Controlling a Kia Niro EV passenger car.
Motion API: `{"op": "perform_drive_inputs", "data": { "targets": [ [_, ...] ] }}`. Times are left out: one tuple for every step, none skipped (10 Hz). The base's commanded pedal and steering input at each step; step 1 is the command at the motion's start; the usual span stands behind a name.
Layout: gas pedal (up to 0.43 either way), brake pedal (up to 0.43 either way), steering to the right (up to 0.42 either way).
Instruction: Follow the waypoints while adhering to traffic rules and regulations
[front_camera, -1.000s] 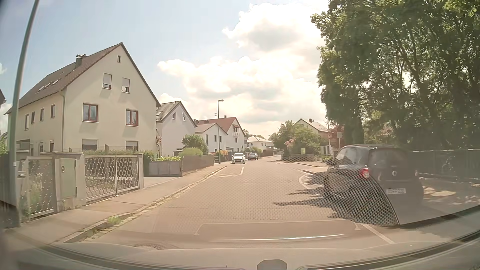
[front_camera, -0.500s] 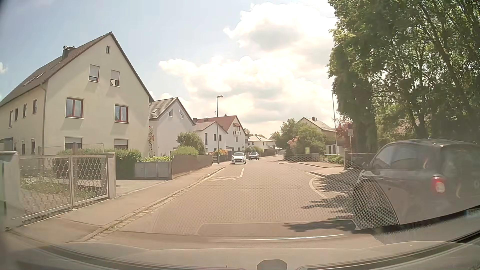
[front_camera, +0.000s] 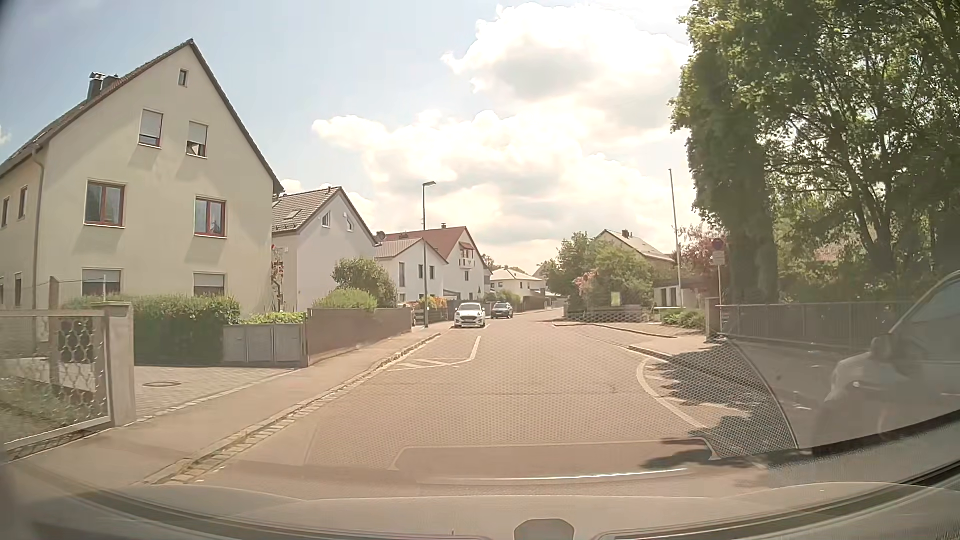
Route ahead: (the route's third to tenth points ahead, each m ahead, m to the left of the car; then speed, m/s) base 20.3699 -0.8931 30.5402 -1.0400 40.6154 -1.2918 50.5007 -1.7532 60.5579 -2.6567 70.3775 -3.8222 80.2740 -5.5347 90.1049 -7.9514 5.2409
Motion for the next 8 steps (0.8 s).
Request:
{"op": "perform_drive_inputs", "data": {
  "targets": [
    [0.118, 0.0, 0.02],
    [0.157, 0.0, 0.023],
    [0.157, 0.0, 0.026],
    [0.157, 0.0, 0.029],
    [0.157, 0.0, 0.034],
    [0.157, 0.0, 0.035],
    [0.157, 0.0, 0.037],
    [0.157, 0.0, 0.04]
  ]
}}
